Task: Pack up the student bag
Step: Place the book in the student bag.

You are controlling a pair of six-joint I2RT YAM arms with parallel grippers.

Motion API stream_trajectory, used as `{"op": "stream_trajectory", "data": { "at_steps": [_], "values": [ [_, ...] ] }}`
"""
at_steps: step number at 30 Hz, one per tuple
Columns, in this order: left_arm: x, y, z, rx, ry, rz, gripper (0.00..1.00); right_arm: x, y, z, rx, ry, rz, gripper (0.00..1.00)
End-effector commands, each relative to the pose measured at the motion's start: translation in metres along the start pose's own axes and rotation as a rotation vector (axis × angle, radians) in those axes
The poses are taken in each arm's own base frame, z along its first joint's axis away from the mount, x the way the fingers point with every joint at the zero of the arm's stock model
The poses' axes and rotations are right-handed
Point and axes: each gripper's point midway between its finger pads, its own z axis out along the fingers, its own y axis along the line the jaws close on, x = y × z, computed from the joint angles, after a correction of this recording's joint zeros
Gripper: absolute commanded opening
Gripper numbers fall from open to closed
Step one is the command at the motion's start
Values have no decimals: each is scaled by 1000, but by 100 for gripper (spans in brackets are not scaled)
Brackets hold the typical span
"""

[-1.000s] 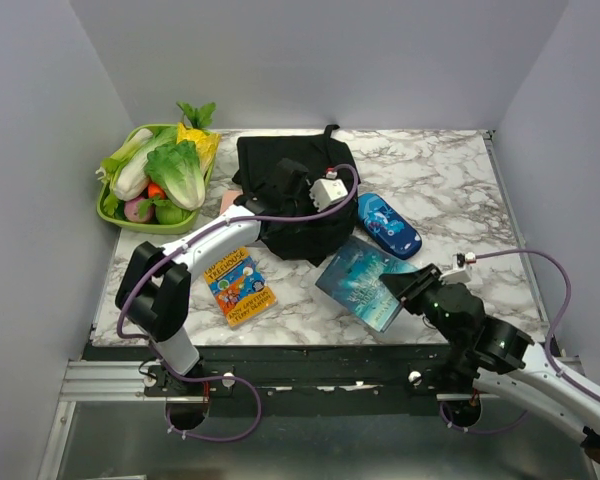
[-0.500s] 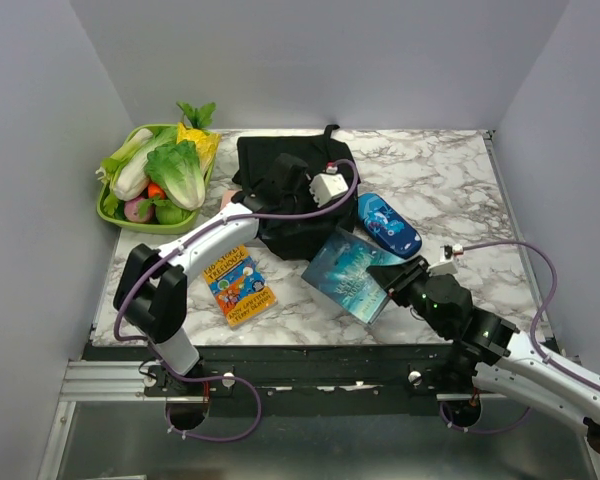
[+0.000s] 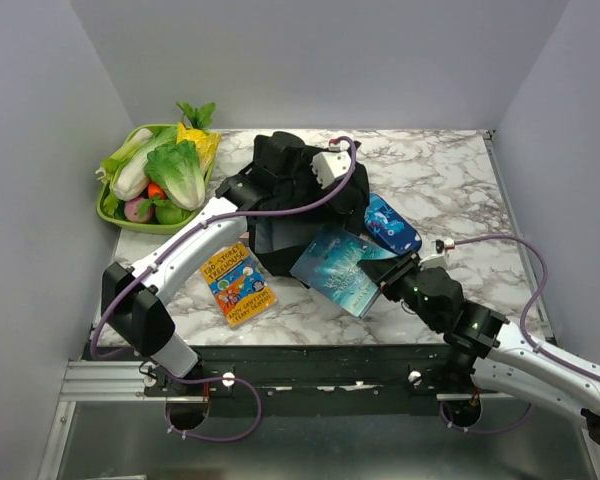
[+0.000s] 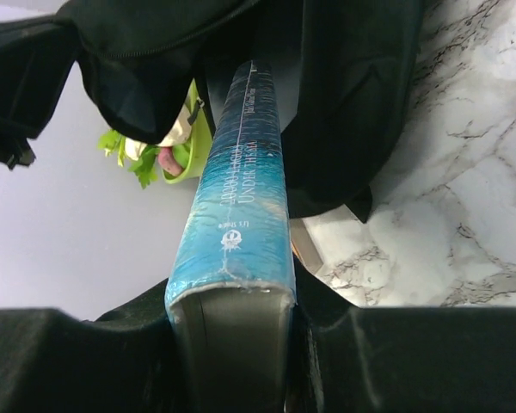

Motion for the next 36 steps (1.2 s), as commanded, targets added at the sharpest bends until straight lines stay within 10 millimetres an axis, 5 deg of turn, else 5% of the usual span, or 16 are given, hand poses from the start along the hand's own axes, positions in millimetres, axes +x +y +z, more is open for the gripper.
{"op": "stream_trajectory", "data": {
  "at_steps": [1, 10, 15, 26, 32, 36],
  "values": [
    [-22, -4, -22, 0, -76, -8, 0, -32, 59, 1, -176, -121, 259, 1],
    [-40, -12, -23, 9, -104, -58, 0, -53, 59, 21, -166, -268, 445, 1],
    [-53, -23, -26, 58, -124, -108, 0, -56, 62, 60, -93, -380, 447, 1],
    [-48, -61, -85, 265, -129, 5, 0, -73, 122, 109, -345, -521, 325, 1],
    [-47, -65, -97, 291, -115, -1, 0, -83, 110, 128, -287, -640, 273, 1],
    [-40, -67, -92, 297, -93, -10, 0, -107, 104, 124, -240, -760, 277, 1]
  ]
}}
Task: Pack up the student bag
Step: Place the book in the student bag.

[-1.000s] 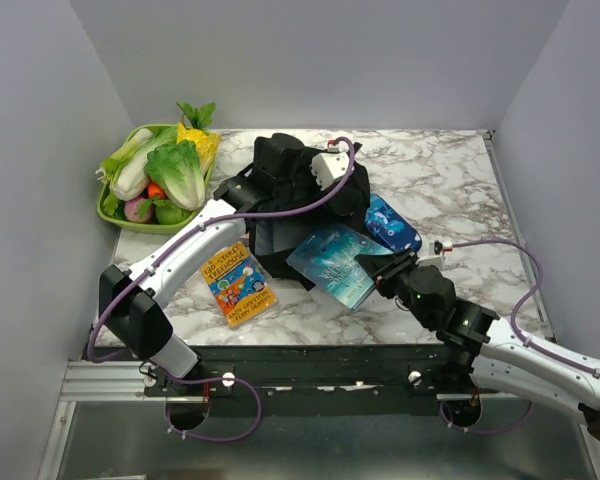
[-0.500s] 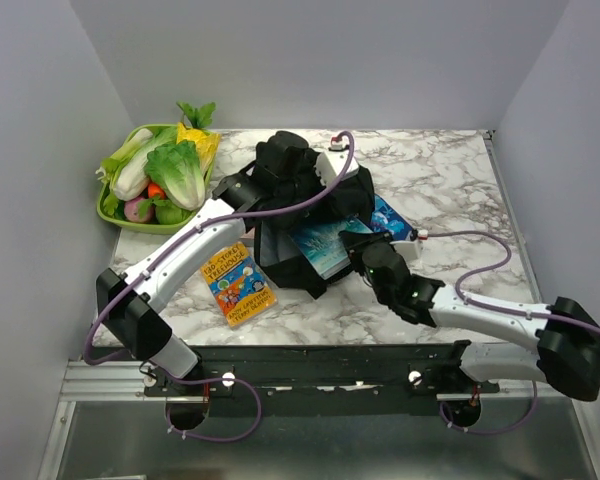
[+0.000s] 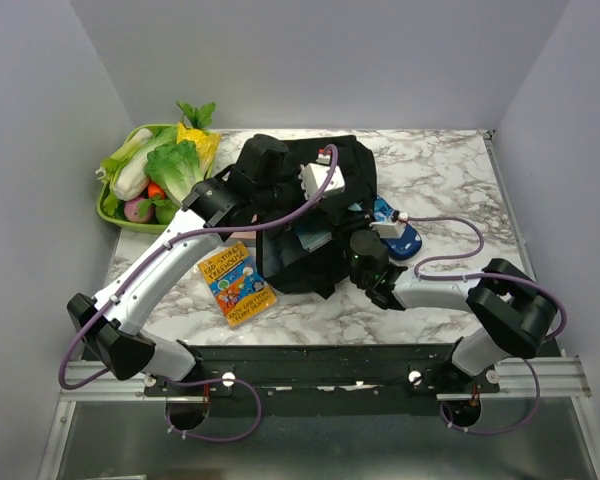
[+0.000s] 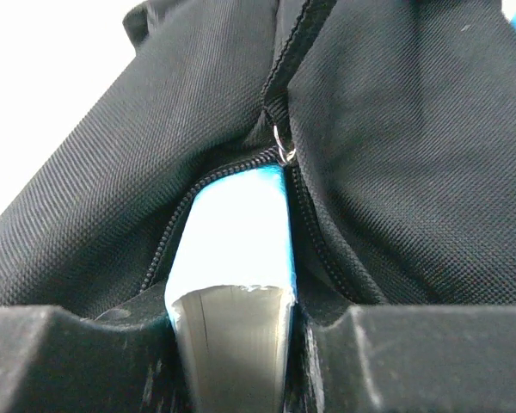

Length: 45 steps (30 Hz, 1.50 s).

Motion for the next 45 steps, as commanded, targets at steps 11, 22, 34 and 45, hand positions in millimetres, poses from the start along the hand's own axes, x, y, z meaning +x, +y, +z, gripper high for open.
{"op": "stream_trajectory", "data": {
  "at_steps": [11, 22, 34, 45],
  "values": [
    [13, 40, 24, -30, -12, -50, 0, 5, 39, 2, 94, 159, -39, 73],
    [2, 58, 51, -24, -44, -140, 0, -1, -4, -72, 105, 417, -195, 76],
    [-34, 44, 31, -16, -120, -127, 0, 17, -42, -73, 232, 482, -290, 39],
    [-42, 25, 17, 36, -140, -109, 0, 43, 4, -14, 118, 403, -352, 1]
  ]
}}
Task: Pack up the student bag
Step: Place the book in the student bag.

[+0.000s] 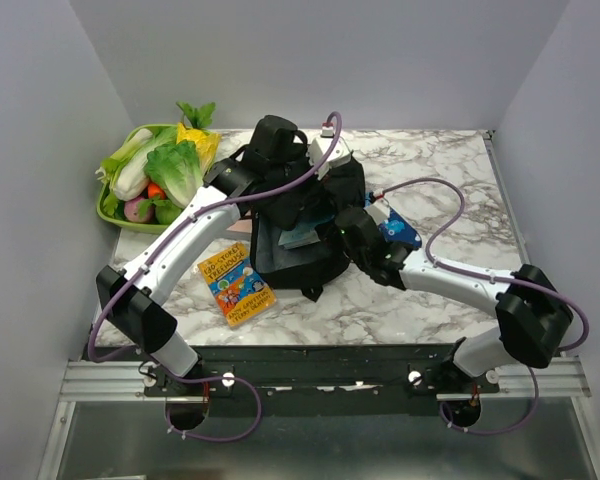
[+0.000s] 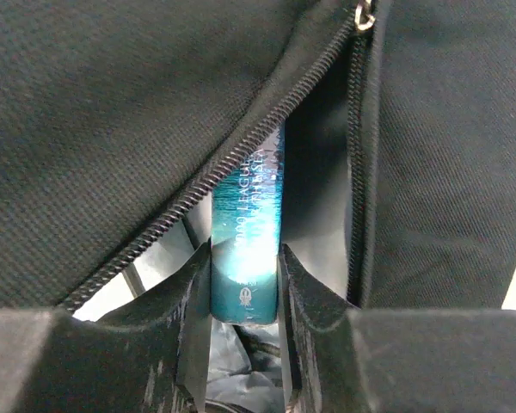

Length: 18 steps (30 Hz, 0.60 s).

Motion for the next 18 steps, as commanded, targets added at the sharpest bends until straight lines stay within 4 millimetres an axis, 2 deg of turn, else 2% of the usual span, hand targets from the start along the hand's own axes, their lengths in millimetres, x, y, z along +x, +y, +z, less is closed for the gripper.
{"op": "stream_trajectory", "data": {
  "at_steps": [1, 2, 3, 4, 5, 8, 10, 11, 12, 14, 15, 18],
  "values": [
    [-34, -20, -23, 53, -107, 44, 0, -11, 37, 12, -133, -67, -58, 1],
    [-30, -20, -22, 56, -98, 47, 0, -14, 46, 14, -167, -80, -42, 4],
    [-29, -21, -23, 57, -100, 49, 0, -13, 45, 17, -155, -75, -42, 14],
    [-28, -21, -22, 57, -97, 50, 0, -8, 37, 26, -114, -56, -52, 30],
    [-25, -22, -22, 57, -91, 51, 0, -6, 35, 27, -52, -25, -69, 55],
    [-17, -20, -19, 47, -79, 56, 0, 6, 8, 29, 152, 59, -115, 76],
    [-14, -18, -17, 40, -74, 63, 0, 3, -2, 23, 191, 54, -120, 80],
    [-11, -18, -15, 40, -70, 63, 0, -7, 4, 12, 167, 32, -100, 84],
    [-8, -16, -13, 34, -65, 66, 0, -7, -6, 7, 178, 25, -104, 87],
    [-4, -14, -9, 26, -59, 63, 0, -22, -6, -3, 168, -25, -127, 93],
    [-2, -13, -7, 25, -54, 62, 0, -32, -2, -13, 149, -45, -128, 94],
    [-3, -11, -6, 17, -57, 65, 0, -46, -6, -32, 146, -76, -162, 95]
  ]
}}
